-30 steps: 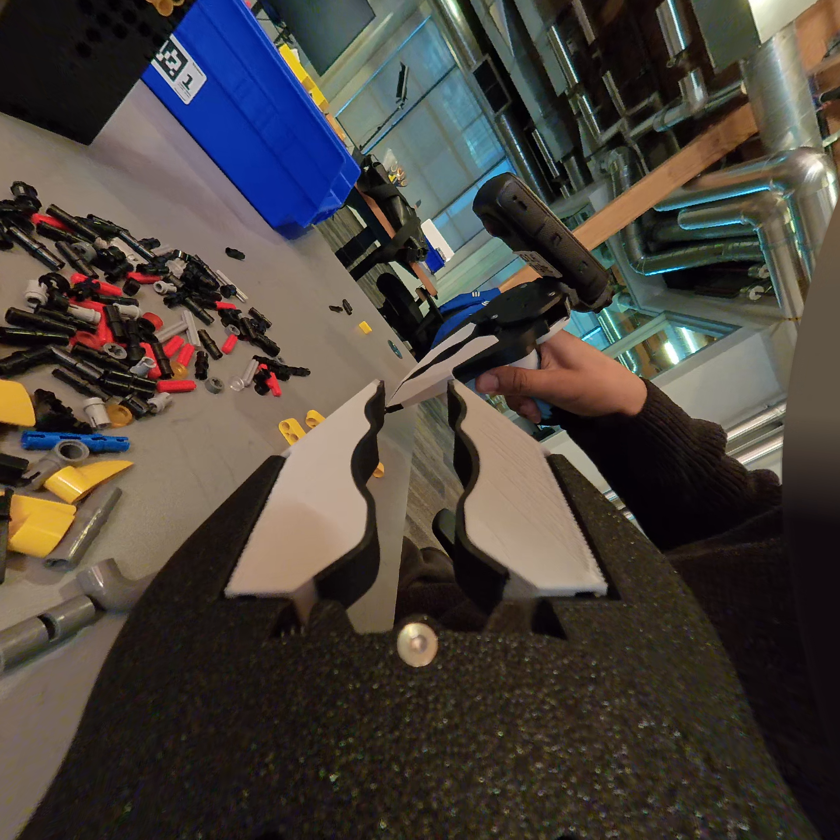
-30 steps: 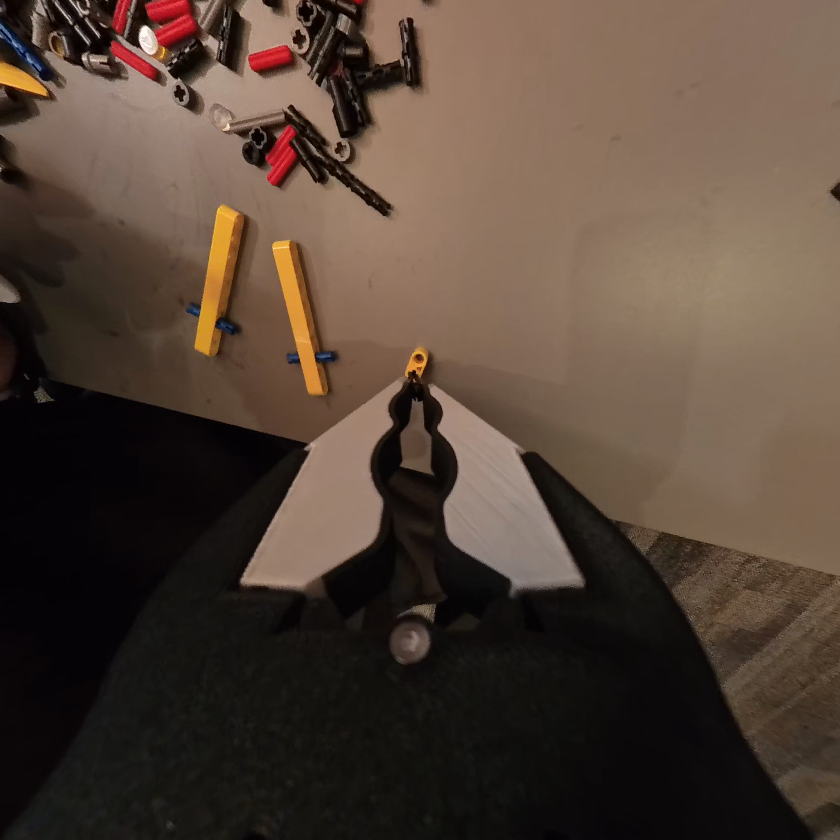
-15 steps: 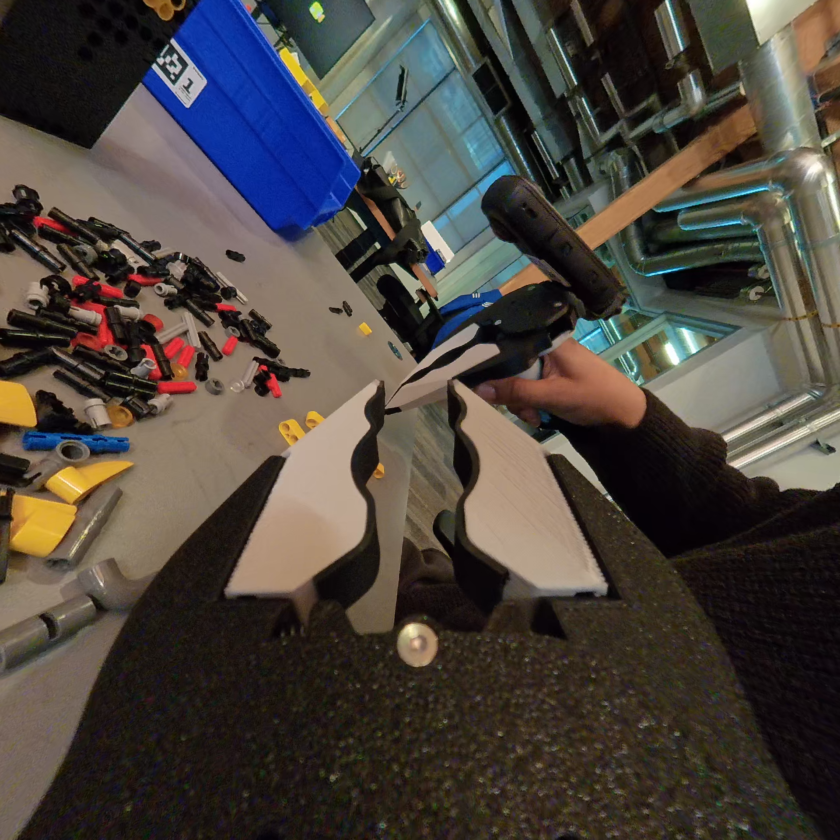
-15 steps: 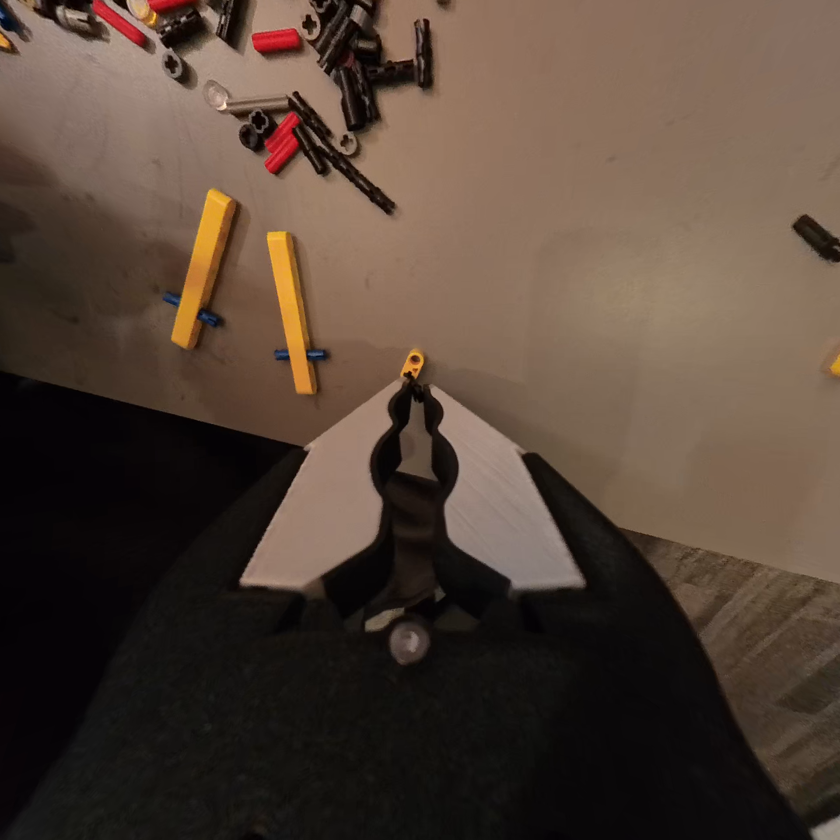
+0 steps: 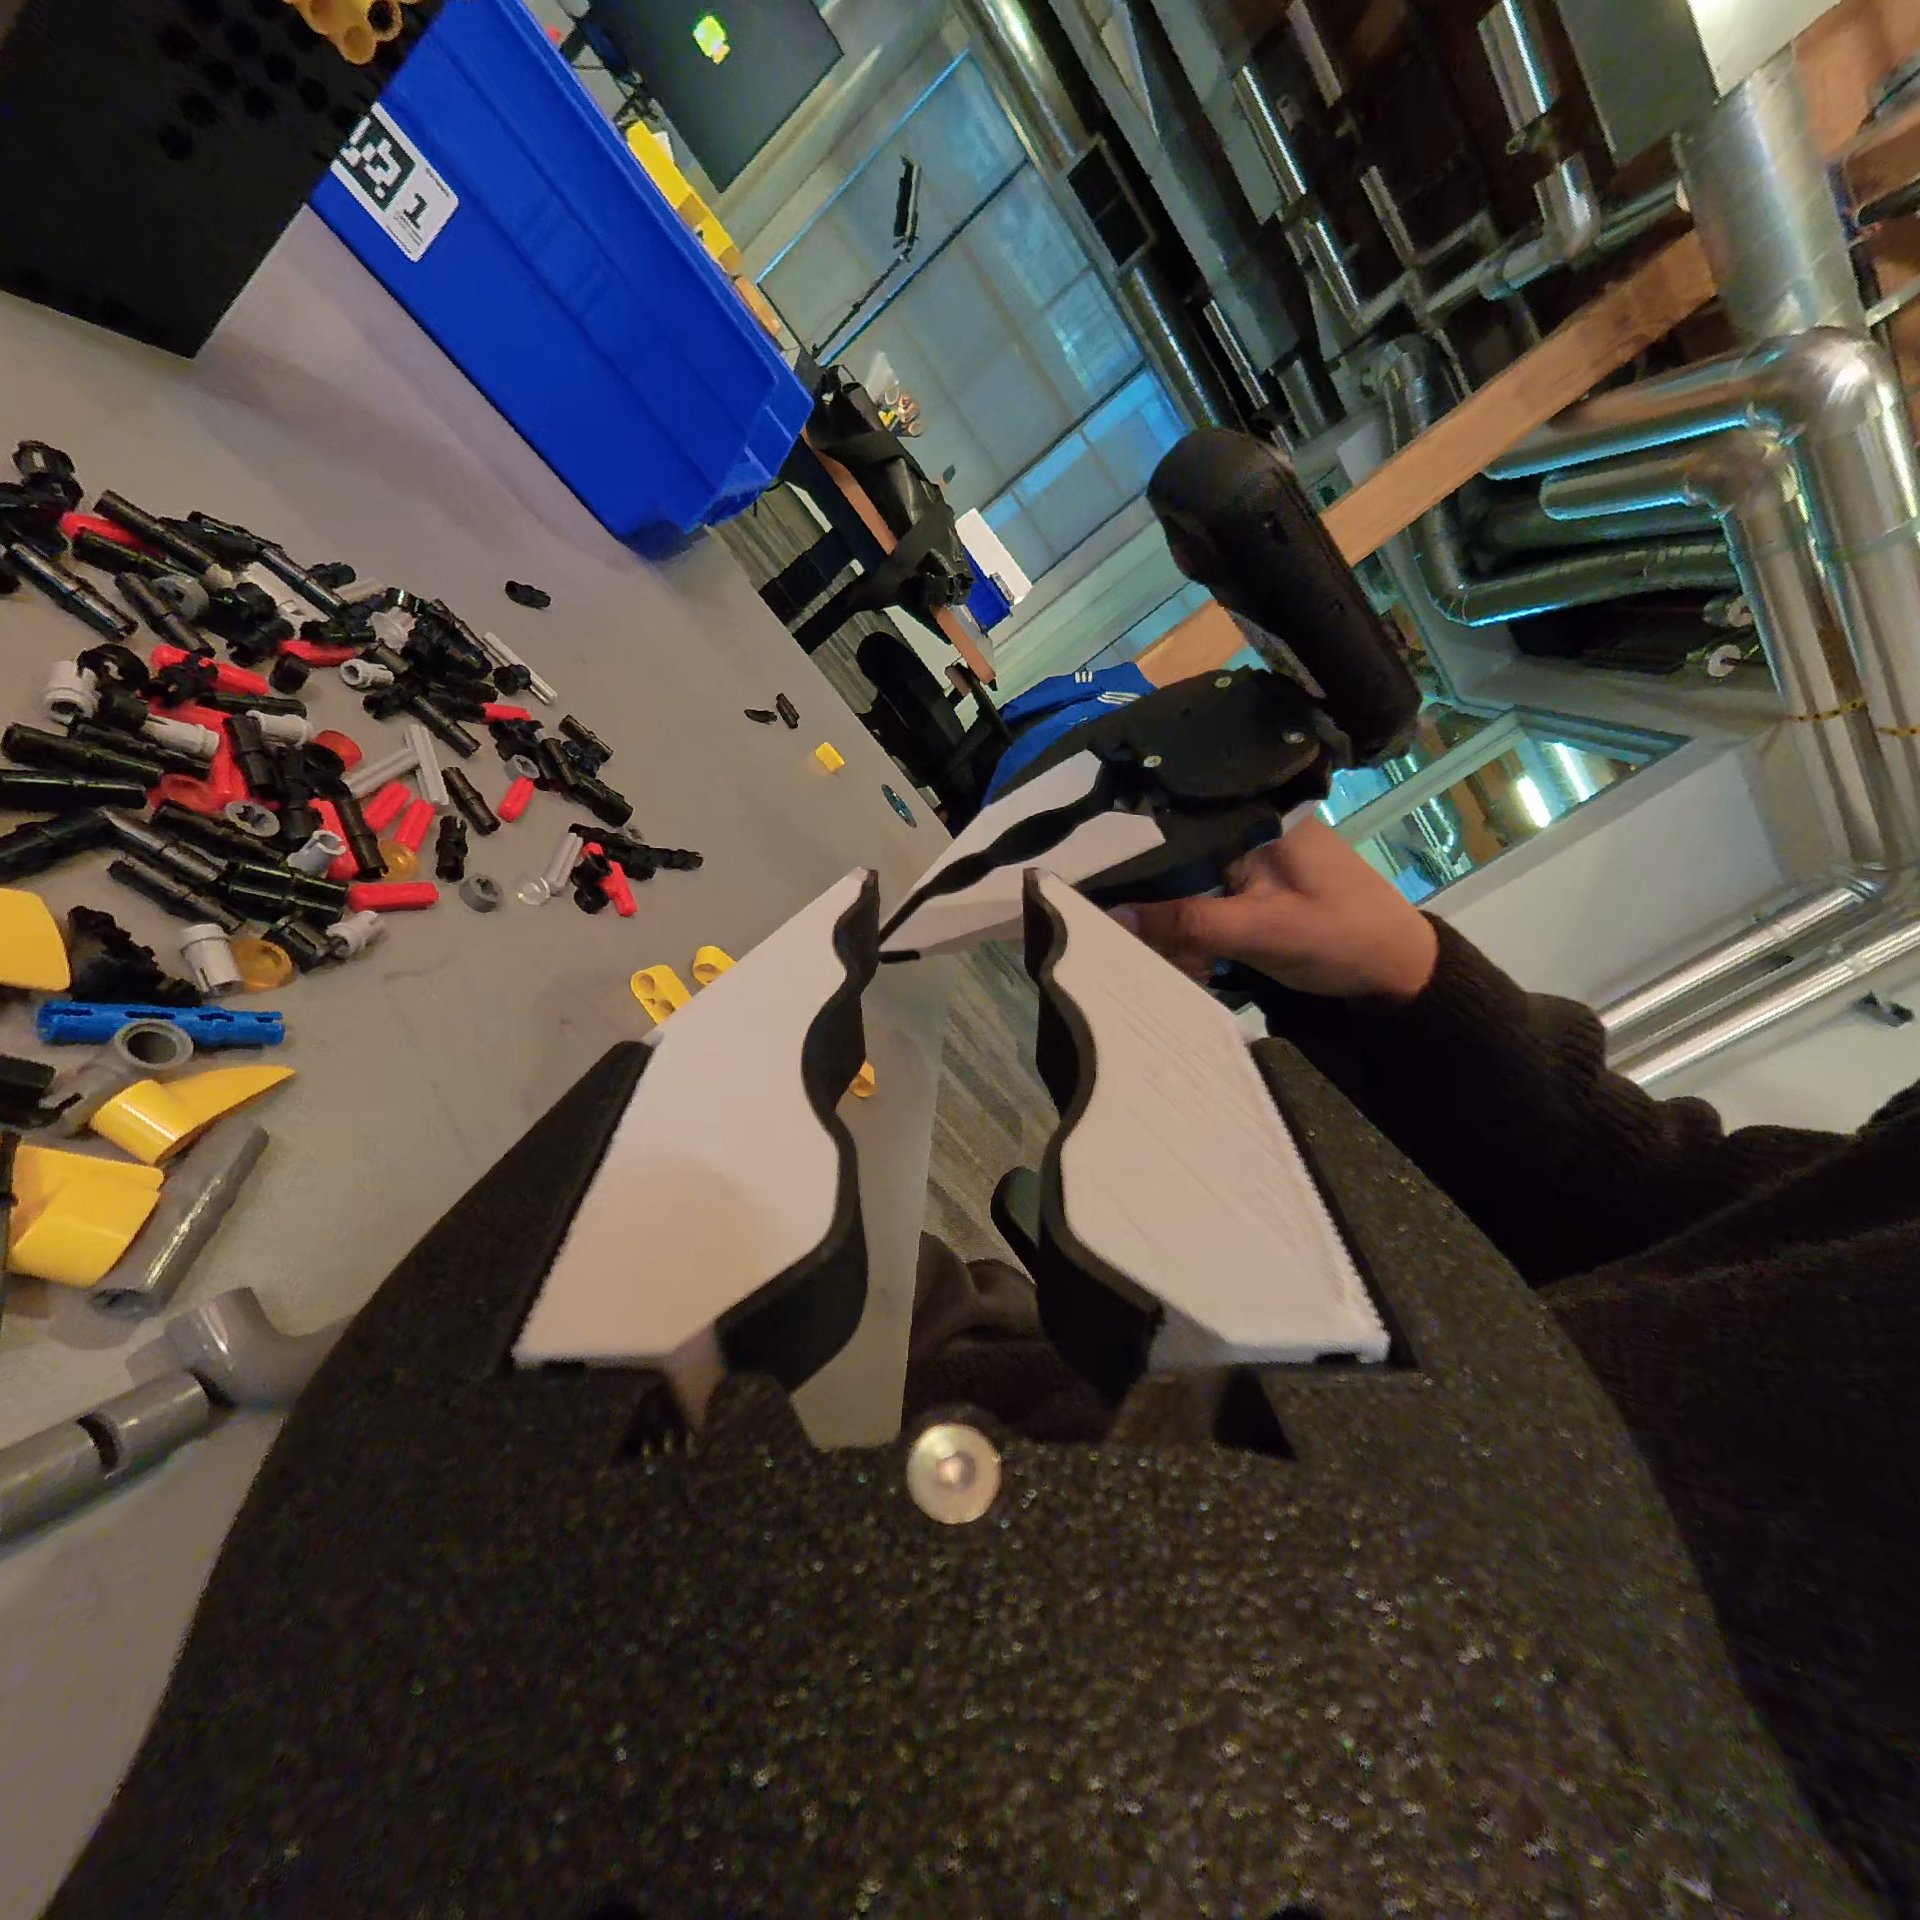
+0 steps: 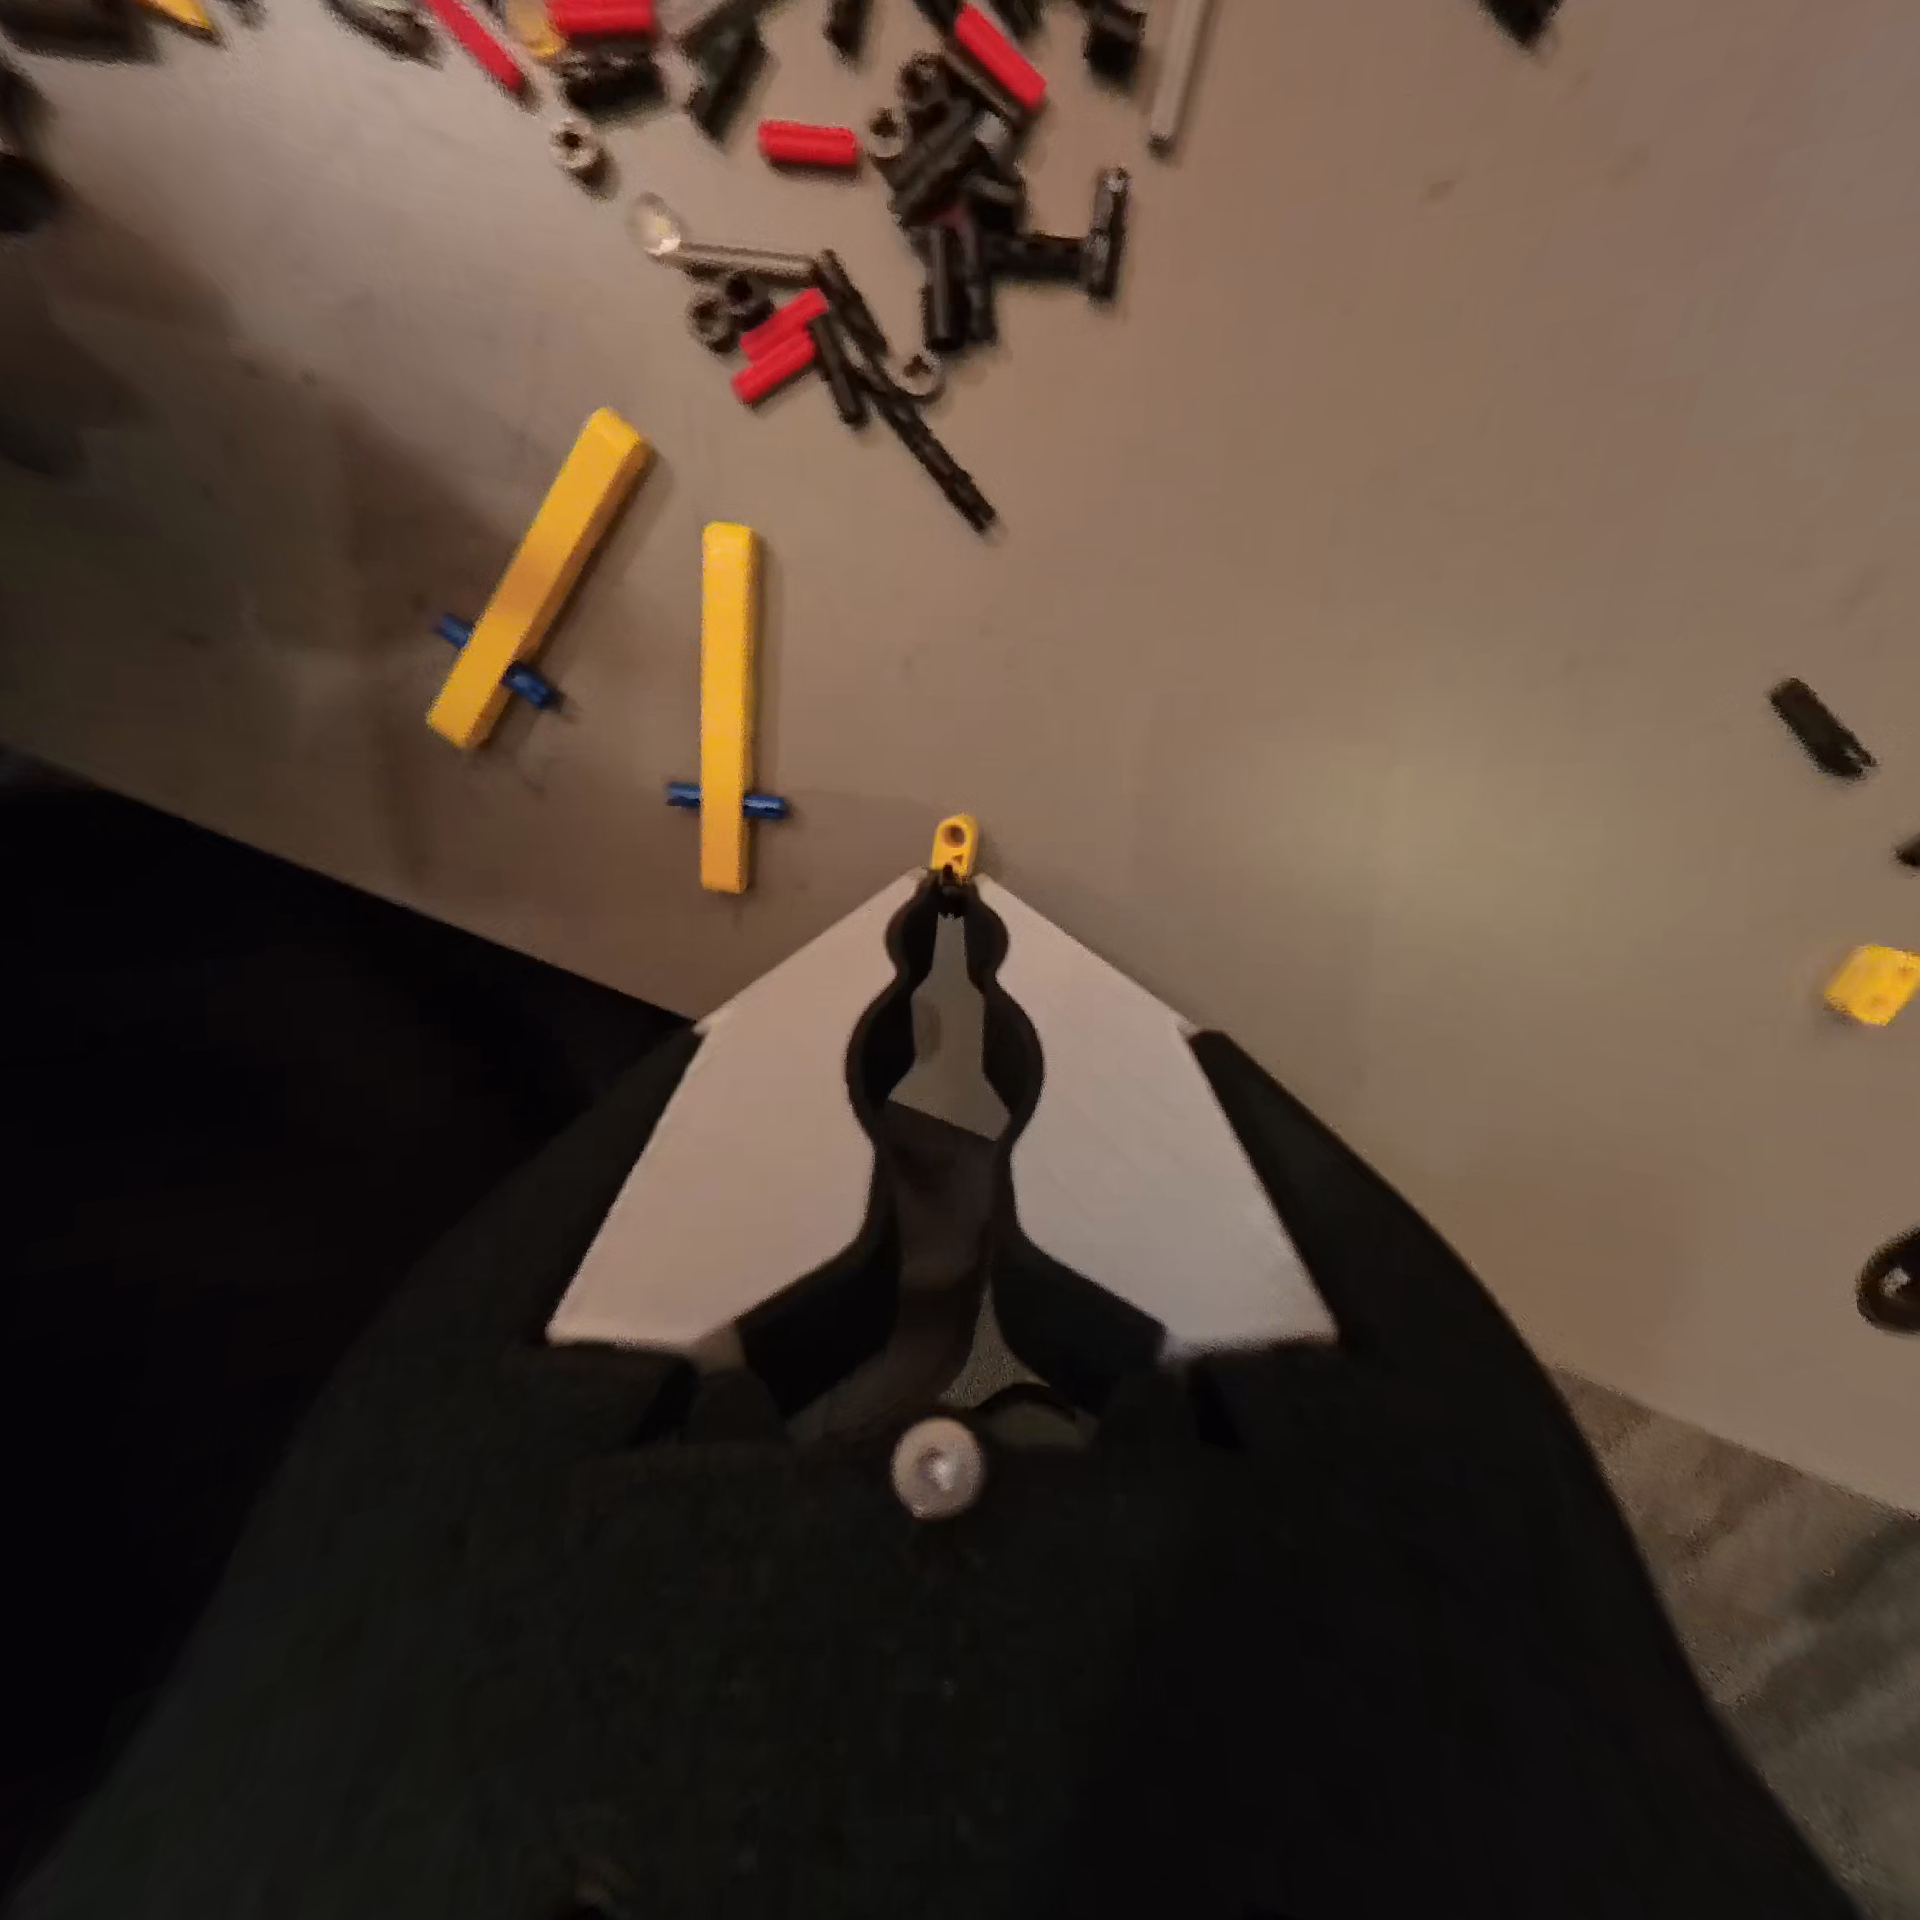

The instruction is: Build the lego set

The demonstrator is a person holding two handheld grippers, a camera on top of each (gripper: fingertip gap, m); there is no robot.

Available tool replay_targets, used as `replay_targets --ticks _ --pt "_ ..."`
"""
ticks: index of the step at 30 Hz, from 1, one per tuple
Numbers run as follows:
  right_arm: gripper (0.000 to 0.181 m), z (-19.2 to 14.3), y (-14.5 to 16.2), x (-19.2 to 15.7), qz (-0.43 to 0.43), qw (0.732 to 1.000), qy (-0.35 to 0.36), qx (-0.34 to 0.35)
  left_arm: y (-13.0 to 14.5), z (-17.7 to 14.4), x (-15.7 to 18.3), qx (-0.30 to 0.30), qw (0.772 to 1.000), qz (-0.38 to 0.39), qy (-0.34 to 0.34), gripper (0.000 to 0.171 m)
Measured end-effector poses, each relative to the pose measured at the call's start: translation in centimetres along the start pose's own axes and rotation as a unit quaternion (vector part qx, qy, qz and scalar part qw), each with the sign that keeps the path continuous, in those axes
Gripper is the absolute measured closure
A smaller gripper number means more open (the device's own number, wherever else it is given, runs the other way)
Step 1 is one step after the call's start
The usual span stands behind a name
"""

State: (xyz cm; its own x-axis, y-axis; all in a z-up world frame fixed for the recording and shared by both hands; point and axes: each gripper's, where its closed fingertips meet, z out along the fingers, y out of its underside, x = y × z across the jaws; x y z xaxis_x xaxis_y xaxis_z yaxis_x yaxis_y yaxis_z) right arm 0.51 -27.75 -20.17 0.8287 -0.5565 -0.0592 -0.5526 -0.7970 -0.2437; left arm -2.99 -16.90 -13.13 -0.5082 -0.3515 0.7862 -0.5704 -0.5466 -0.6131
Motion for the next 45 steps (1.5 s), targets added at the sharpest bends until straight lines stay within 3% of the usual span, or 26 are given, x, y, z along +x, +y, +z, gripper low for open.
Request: replay_targets --ticks 9,16,23,32,37,45 --pt "0.177 -2.2 -0.9 -1.3 -0.139 0.987 -0.022 0.072 0.5 0.3 0.1 -0.012 1.0 0.023 -0.009 0.144" --pt "0.177 -6.5 -3.8 -6.6 -0.257 0.921 -0.11 0.27 0.3 0.2 1.1 -0.008 0.999 0.024 0.026 0.144" --pt "0.177 -8.2 -4.3 -9.3 -0.21 0.849 -0.25 0.415 1.5 0.4 3.2 -0.041 0.995 0.035 0.086 0.141" --pt "0.177 -9.4 -2.6 -9.5 -0.152 0.765 -0.371 0.504 4.1 0.8 5.4 -0.115 0.98 0.052 0.151 0.139" --pt "0.177 -8.9 -2.1 -9.6 -0.129 0.749 -0.405 0.509 5.1 1.3 5.8 -0.134 0.976 0.088 0.148 0.139" --pt "0.177 -8.7 -2.2 -9.2 -0.107 0.744 -0.425 0.505 4.1 1.2 5.2 -0.11 0.982 0.069 0.139 0.14"
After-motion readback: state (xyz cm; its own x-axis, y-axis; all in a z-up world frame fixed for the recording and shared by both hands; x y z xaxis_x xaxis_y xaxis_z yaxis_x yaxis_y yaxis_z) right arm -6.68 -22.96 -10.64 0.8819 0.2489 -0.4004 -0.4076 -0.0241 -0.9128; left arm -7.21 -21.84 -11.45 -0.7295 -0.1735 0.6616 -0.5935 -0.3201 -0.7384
